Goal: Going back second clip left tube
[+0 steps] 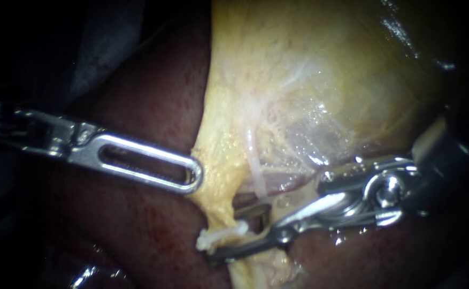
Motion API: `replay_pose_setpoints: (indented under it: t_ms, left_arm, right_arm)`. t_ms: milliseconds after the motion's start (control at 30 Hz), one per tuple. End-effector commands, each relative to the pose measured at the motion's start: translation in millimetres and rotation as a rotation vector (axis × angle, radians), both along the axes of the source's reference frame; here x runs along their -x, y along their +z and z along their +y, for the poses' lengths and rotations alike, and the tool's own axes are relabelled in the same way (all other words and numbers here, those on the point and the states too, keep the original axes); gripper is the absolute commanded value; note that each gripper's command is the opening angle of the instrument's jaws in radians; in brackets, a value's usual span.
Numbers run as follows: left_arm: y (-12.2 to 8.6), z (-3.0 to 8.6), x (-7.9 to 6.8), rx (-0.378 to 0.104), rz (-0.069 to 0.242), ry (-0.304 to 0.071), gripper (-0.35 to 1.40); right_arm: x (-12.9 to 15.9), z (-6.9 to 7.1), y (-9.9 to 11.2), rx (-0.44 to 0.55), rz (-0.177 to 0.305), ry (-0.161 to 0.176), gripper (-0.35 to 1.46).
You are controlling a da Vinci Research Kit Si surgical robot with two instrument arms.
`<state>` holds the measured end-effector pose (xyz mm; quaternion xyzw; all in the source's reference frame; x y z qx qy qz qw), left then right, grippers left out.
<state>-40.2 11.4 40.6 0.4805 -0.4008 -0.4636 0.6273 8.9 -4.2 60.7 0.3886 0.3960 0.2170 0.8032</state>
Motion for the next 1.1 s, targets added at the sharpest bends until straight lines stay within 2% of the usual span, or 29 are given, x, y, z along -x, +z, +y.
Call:
replay_pose_setpoints:
  t_ms: [33, 233, 500, 667, 833, 1100]
  left_arm:
    - [0.0, 0.0, 0.0, 0.0, 0.0, 0.0, -0.35]
    - [0.0, 0.0, 0.0, 0.0, 0.0, 0.0, -0.35]
    - [0.3, 0.1, 0.0, 0.001, 0.001, 0.0, -0.35]
    - [0.5, 0.1, 0.1, 0.002, 0.001, 0.0, -0.35]
    - [0.6, 0.1, 0.3, 0.003, 0.003, -0.002, -0.35]
    - [1.1, 0.1, 0.7, 0.005, 0.004, -0.003, -0.35]
  right_arm:
    - [0.4, 0.2, -0.2, 0.001, 0.002, 0.004, 0.44]
    - [3.4, 2.1, -2.1, 0.007, 0.0, 0.035, 0.44]
    - [9.1, 6.1, -5.5, 0.042, 0.003, 0.09, 0.44]
    - [12.1, 7.9, -6.7, 0.064, -0.005, 0.119, 0.45]
    - [13.6, 8.7, -7.4, 0.078, -0.011, 0.134, 0.45]
    - [13.9, 8.8, -7.5, 0.077, -0.011, 0.134, 0.45]
